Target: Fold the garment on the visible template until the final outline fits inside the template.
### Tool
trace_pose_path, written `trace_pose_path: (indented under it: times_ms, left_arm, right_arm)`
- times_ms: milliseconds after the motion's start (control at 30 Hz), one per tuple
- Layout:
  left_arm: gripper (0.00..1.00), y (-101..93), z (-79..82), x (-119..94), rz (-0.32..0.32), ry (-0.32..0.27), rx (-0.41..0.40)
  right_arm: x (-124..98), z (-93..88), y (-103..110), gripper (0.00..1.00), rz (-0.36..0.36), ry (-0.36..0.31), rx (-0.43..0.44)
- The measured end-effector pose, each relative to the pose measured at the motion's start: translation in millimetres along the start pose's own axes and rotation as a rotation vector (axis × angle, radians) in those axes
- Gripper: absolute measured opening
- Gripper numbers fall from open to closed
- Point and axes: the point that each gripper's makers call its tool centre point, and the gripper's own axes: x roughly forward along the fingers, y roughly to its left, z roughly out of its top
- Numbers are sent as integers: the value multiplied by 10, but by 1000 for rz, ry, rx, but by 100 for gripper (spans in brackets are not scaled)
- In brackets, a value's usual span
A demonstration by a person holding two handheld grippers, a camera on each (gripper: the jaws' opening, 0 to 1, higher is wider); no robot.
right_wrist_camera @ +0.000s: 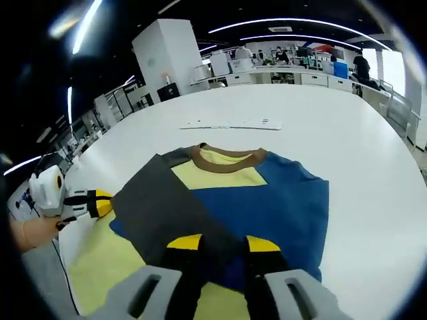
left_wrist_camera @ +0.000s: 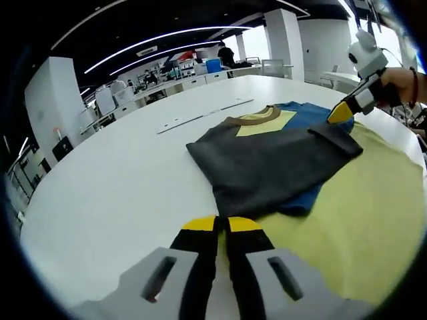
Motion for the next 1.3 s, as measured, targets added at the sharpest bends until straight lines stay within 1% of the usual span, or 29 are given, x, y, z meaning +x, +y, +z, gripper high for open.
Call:
trace_pose_path:
  times_ms: [100,167,267,300,400,533,600,667,700,800,933,1000,1067,1100,1200,1300]
  left_arm:
    - [2,-2,-2,-7,0,5,-21]
    - [6,-1,-2,-14,-2,8,-30]
    - [20,7,27,-52,0,-5,-43]
    - [26,10,31,-66,3,-5,-44]
    - [38,27,24,-104,5,3,-46]
    - [48,31,8,-189,-5,12,-72]
    - [53,28,14,-234,-11,11,-80]
    - [58,24,34,-287,-18,3,-90]
    - [61,14,49,-323,-24,-1,-93]
    - [67,-29,100,-402,-49,-17,-98]
    - [70,-44,166,-514,-53,-27,-73]
    - [70,-40,204,-562,-58,-38,-81]
    - [71,-42,221,-609,-60,-43,-88]
    - [72,-49,225,-631,-62,-43,-90]
    - [74,-61,205,-675,-68,-38,-98]
    - [75,-81,185,-719,-80,-37,-107]
  right_arm:
    - [-1,7,185,36,-1,10,-52]
    - [2,6,299,39,7,14,-74]
    - [22,-11,506,39,52,26,-91]
    - [26,-13,537,39,54,28,-95]
    - [34,-39,602,40,44,42,-127]
    - [88,-119,671,39,44,69,-129]
    - [110,-166,675,36,26,88,-140]
    - [129,-200,643,31,-4,101,-153]
    - [137,-213,632,28,-13,106,-146]
    - [165,-244,596,26,-37,115,-116]
    - [188,-263,565,22,-66,119,-122]
    - [201,-291,559,21,-74,126,-120]
    - [199,-298,551,20,-88,127,-136]
    - [196,-302,541,19,-95,132,-152]
    - [191,-299,525,16,-98,126,-140]
    - [181,-301,472,9,-111,126,-157]
